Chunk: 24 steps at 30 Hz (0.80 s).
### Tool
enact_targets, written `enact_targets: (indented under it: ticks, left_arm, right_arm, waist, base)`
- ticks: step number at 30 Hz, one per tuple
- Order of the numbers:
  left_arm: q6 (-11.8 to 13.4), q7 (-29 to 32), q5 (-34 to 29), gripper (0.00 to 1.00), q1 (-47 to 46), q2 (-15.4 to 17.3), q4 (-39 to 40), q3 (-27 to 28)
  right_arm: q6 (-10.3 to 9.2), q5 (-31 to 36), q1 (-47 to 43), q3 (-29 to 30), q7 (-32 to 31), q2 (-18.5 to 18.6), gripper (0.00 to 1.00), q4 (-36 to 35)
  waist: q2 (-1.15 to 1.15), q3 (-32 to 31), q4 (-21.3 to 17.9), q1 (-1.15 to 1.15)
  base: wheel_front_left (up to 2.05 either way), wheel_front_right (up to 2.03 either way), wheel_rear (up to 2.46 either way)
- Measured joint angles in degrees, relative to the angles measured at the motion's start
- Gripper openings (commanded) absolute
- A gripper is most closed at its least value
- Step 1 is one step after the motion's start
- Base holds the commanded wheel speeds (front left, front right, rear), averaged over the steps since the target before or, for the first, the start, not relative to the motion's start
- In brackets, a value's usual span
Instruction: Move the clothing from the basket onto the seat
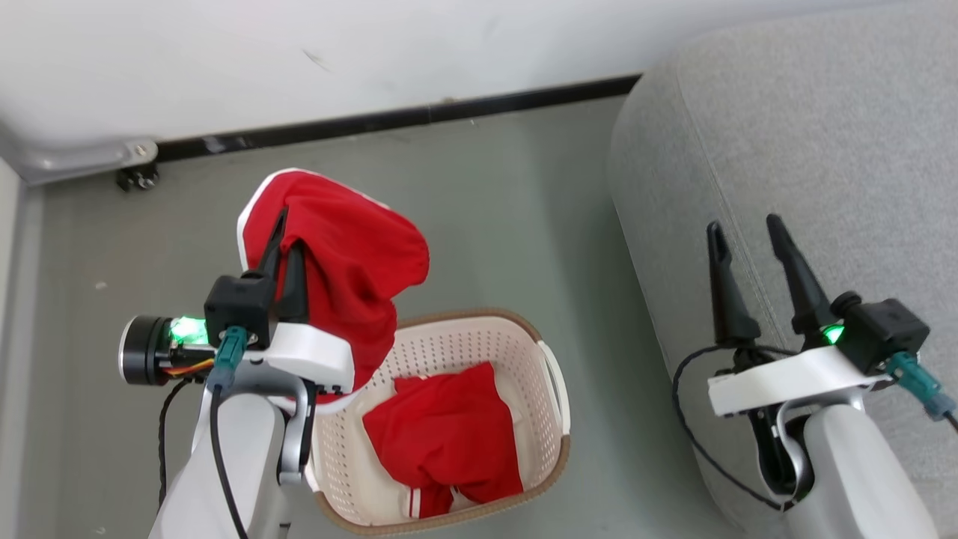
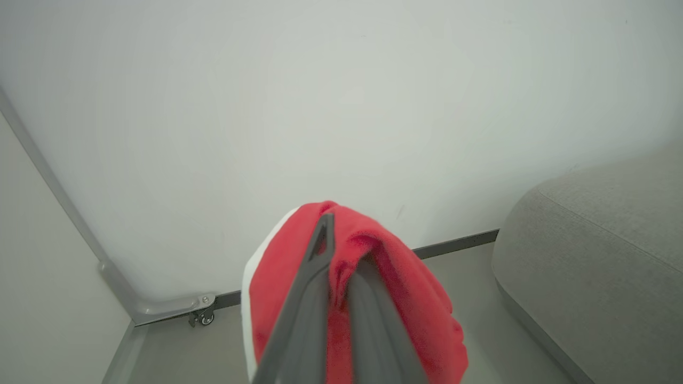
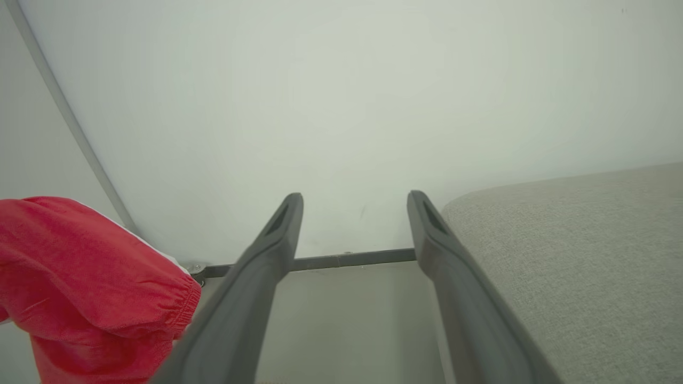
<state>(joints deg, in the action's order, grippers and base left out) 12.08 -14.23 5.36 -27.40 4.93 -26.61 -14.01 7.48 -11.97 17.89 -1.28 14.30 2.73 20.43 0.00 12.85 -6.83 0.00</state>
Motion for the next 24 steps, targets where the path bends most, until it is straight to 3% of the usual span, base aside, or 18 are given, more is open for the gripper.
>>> enact_targets:
  ticks: [7, 12, 24]
  left_arm:
    - [-0.08, -0.24, 0.55, 0.0, 3.39, 0.24, 2.2, 0.24]
    - [-1.58, -0.24, 0.56, 0.0, 4.66, 0.51, 4.03, -0.56]
    - [-8.62, -0.24, 0.64, 0.0, 5.14, 1.11, 10.48, -4.91]
  right_arm:
    - [0.0, 0.0, -2.75, -2.55, 0.0, 0.63, 1.0, 0.33]
    - [0.0, -0.01, -4.66, -4.17, 0.0, 1.29, 1.0, 0.85]
    - [0.0, -2.2, -6.55, -10.69, -1.83, 4.68, 1.0, 1.43]
  waist:
    - [0.0, -4.21, 1.68, 0.0]
    - [0.0, -6.93, 2.77, 0.0]
    - [0.0, -12.19, 4.67, 0.0]
  base:
    - [0.0, 0.0, 0.0]
    - [0.0, 0.0, 0.0]
    - [0.0, 0.0, 0.0]
